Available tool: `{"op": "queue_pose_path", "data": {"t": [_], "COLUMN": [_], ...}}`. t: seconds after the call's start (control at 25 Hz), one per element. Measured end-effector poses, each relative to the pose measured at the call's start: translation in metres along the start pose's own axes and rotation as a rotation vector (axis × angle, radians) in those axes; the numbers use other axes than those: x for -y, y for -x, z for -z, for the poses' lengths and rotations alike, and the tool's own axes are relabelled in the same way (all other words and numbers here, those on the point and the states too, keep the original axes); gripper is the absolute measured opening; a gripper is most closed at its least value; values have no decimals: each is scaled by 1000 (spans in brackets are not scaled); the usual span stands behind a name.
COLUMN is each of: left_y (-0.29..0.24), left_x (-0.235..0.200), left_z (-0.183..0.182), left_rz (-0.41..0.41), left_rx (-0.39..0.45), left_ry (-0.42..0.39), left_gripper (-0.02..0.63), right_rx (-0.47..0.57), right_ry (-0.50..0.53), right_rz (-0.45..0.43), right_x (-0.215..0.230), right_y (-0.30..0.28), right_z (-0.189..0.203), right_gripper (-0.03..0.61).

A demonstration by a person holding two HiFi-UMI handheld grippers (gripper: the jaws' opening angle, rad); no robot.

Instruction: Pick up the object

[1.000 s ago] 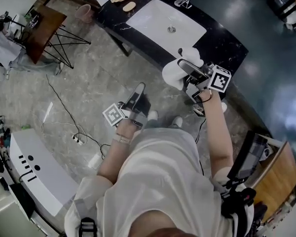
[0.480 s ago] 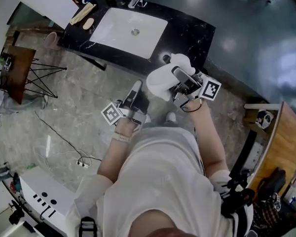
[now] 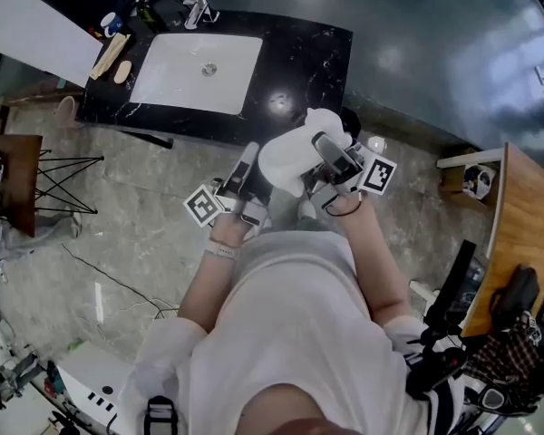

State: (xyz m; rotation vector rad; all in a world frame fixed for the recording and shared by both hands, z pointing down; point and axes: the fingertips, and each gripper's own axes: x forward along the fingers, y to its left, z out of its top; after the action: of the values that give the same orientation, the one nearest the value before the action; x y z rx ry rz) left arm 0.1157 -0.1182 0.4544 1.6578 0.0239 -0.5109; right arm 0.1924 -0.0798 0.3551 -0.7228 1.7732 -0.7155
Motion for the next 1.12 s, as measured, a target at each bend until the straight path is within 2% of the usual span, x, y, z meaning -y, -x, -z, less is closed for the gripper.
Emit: {"op": "queue_pose_path", "data": {"t": [0.36, 1.12], "left_y": [-16, -28], "left_x": [-4, -3], "left_z": [9, 9], "left_rz": [16, 35], "left_rx": [-43, -65], "left_ry": [17, 20], "left_gripper": [6, 6], "right_rx": [64, 78], "right_ry": [16, 45], "right_rz": [43, 87], "right_x": [5, 14], "right_y": [18, 18], "right_z": [-12, -20], "right_gripper": [497, 497]}}
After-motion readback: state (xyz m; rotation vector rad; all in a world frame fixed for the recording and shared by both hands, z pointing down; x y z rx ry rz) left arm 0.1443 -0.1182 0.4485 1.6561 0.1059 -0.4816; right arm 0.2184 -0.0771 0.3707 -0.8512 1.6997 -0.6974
